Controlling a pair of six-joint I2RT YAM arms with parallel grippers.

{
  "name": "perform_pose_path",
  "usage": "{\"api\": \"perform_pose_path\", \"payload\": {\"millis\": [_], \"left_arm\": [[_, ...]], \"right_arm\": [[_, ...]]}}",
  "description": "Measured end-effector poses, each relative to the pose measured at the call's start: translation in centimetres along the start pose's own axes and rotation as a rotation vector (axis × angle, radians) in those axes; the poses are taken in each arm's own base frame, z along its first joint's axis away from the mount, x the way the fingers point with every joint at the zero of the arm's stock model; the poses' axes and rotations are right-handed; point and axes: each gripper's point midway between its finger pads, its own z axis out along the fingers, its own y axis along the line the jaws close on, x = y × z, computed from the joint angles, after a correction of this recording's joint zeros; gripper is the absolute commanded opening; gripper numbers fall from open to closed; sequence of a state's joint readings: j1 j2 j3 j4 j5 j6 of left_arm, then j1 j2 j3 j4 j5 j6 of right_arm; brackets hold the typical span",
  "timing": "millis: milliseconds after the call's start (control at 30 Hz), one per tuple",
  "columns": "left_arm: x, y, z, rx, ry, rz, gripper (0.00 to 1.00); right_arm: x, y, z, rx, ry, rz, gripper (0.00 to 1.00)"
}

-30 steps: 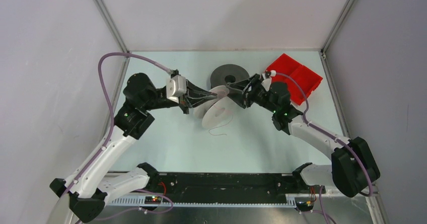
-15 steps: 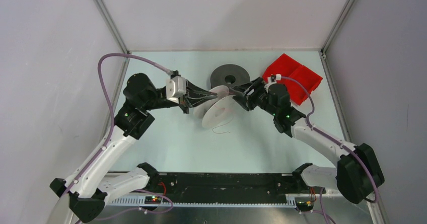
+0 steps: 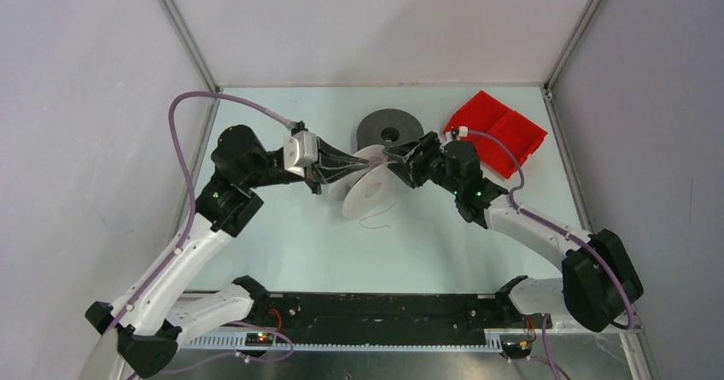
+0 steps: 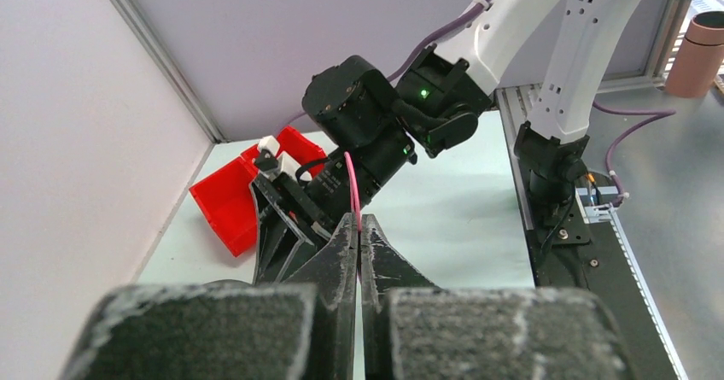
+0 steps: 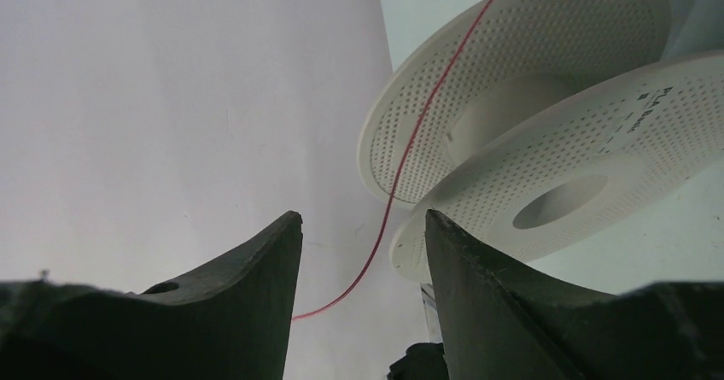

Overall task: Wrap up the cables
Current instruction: Adjust the cable at the center of the board.

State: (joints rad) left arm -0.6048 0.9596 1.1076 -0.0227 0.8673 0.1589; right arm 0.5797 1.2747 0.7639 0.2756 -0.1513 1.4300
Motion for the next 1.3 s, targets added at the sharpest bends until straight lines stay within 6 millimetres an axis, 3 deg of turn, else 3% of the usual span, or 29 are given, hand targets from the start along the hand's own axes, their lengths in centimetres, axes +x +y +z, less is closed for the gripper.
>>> {"api": "perform_pose_path", "payload": {"millis": [100, 167, 233, 300, 433, 500, 733, 867, 1033, 1167, 1267, 1300], "left_arm": [[0.1, 0.0, 0.0, 0.000, 0.000, -0.001, 0.03], [0.3, -0.2, -0.1, 0.000, 0.000, -0.007, 0.17], [0.9, -0.6, -0.4, -0.007, 0.004, -0.028, 0.35], [2.2, -1.2, -1.0, -0.032, 0.018, -0.065, 0.44], [4.2, -1.5, -2.6, -0.125, 0.062, -0.122, 0.54], [4.3, -1.0, -3.3, -0.188, 0.082, -0.136, 0.55], [2.5, 3.0, -3.8, -0.326, 0.122, -0.149, 0.58], [3.0, 4.3, -3.3, -0.297, 0.144, -0.175, 0.60], [5.3, 2.8, -1.8, -0.124, 0.179, -0.242, 0.61], [6.4, 0.8, -0.8, 0.024, 0.185, -0.291, 0.60], [7.0, -1.0, 0.1, 0.120, 0.185, -0.316, 0.61], [7.7, -2.8, 0.8, 0.184, 0.193, -0.321, 0.62]], "right_arm": [[0.1, -0.6, 0.7, 0.015, 0.003, 0.006, 0.24], [-0.3, -0.6, 1.1, 0.003, -0.005, -0.011, 0.04], [-1.5, 0.0, 1.5, -0.042, -0.025, -0.058, 0.00], [-3.1, 0.9, 1.5, -0.095, -0.048, -0.115, 0.00], [-6.1, 4.0, 0.0, -0.262, -0.055, -0.291, 0.00], [-6.3, 5.6, -1.3, -0.351, -0.024, -0.409, 0.00], [-1.2, 9.7, -8.4, -0.626, 0.199, -0.803, 0.00], [1.6, 11.0, -12.2, -0.751, 0.302, -0.964, 0.00], [4.6, 11.9, -16.1, -0.862, 0.387, -1.084, 0.00], [6.0, 12.5, -17.9, -0.922, 0.404, -1.130, 0.00], [6.8, 13.1, -18.8, -0.964, 0.400, -1.155, 0.00], [7.1, 13.6, -19.3, -0.991, 0.396, -1.159, 0.00]]}}
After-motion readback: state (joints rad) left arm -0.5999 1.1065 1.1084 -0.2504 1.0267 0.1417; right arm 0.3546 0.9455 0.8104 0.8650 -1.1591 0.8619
